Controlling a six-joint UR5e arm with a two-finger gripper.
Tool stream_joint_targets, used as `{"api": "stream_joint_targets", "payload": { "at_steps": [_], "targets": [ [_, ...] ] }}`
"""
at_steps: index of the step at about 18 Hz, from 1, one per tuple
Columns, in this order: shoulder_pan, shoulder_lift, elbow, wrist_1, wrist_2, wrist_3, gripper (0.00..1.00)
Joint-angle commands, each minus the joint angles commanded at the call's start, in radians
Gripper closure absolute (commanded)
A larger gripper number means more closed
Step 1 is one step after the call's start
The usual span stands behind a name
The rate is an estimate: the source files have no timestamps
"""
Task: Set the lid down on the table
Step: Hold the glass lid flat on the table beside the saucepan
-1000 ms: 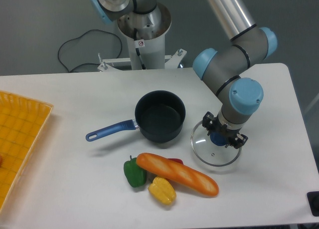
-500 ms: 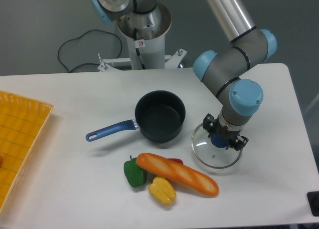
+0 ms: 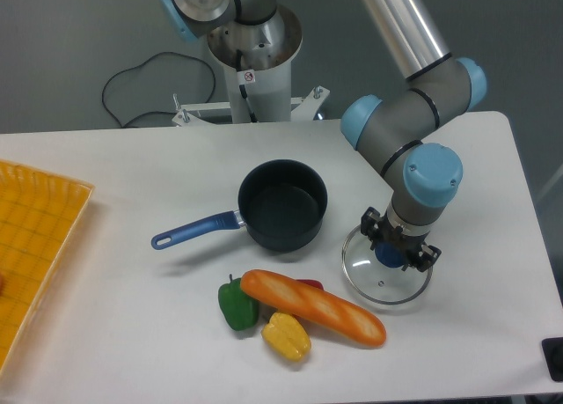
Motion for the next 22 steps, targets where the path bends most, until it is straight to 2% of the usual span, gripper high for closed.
{"api": "stream_joint_targets", "payload": {
  "at_steps": [3,22],
  "targets": [
    [0.0,-0.011,0.0,0.034,0.0,0.0,0.45],
    [0.0,-0.035,0.0,0.052,0.002,0.0,0.45]
  ]
}}
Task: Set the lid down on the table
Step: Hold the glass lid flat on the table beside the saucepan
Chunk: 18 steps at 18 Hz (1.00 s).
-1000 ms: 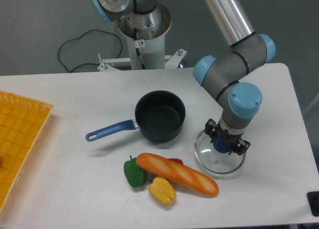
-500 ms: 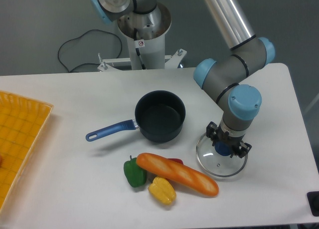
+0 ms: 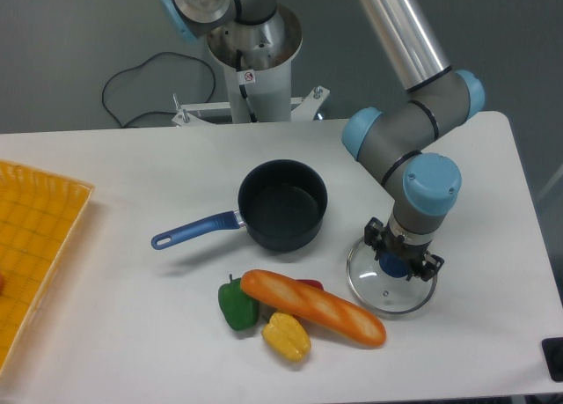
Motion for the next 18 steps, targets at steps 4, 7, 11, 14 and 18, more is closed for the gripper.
{"api": "stream_joint_targets", "payload": {
  "at_steps": [4,7,11,14,18],
  "targets": [
    [-0.002,-0.002,0.0,0.0,0.0,0.0,0.45],
    [-0.002,-0.002,0.0,0.0,0.0,0.0,0.44],
    [-0.002,-0.003,0.0,-0.002,0.0,0.0,0.44],
    [-0.002,-0.006,0.0,-0.002,0.0,-0.002,0.43],
    [-0.002,-0.008,-0.002,-0.002,0.0,-0.002,0.43]
  ]
}}
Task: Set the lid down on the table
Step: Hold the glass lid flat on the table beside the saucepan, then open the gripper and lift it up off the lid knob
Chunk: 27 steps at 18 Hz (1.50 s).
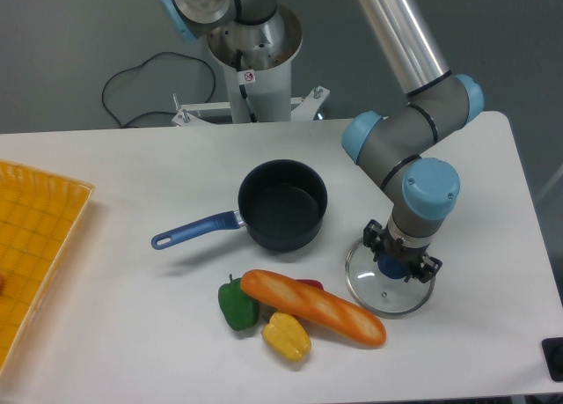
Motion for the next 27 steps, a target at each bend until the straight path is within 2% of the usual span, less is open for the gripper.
{"api": "stream_joint_targets", "payload": {
  "at_steps": [8,15,21,23,25,27],
  "targets": [
    [-0.002,-0.005,0.002,0.002,0.002,0.0,0.39],
    [-0.003,-0.005,0.0,0.008,0.0,0.0,0.25],
    [-0.002,-0.005,0.002,0.008,0.0,0.0,0.24],
    [-0.002,-0.003,0.0,0.008,0.0,0.0,0.19],
    [-0.003,0.002,0.002,0.008,0.002,0.0,0.07],
    [-0.002,0.008,0.002,0.008,0.0,0.0,0.05]
  ]
}}
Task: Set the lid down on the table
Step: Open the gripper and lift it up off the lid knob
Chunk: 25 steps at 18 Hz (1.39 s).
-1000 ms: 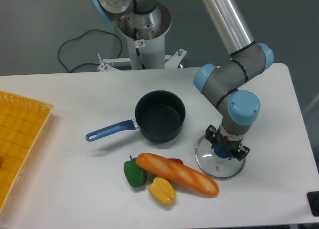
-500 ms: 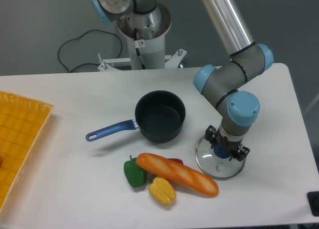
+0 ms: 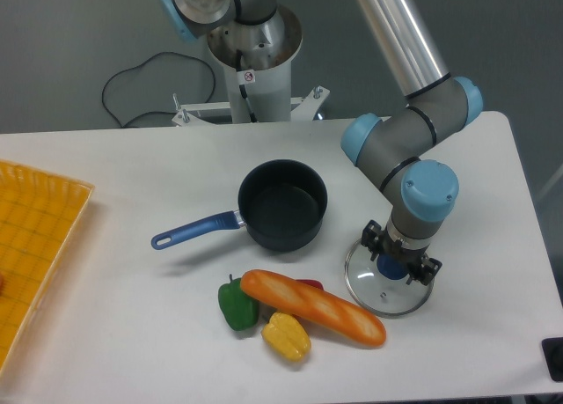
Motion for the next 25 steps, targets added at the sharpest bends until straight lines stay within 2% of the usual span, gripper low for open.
{"api": "stream_joint_targets", "payload": {
  "at_steps": [3,12,18,25],
  "targets": [
    [0.0,0.009,0.0,-0.002,0.0,0.0,0.0],
    [-0.002,0.066,-0.006,-0.005,0.031,-0.003,0.0],
    [-0.002,0.107,-0.058,-0.002,0.067,0.003,0.0],
    [0.011,0.138,-0.038,-0.003,0.063,0.021,0.0]
  ]
}}
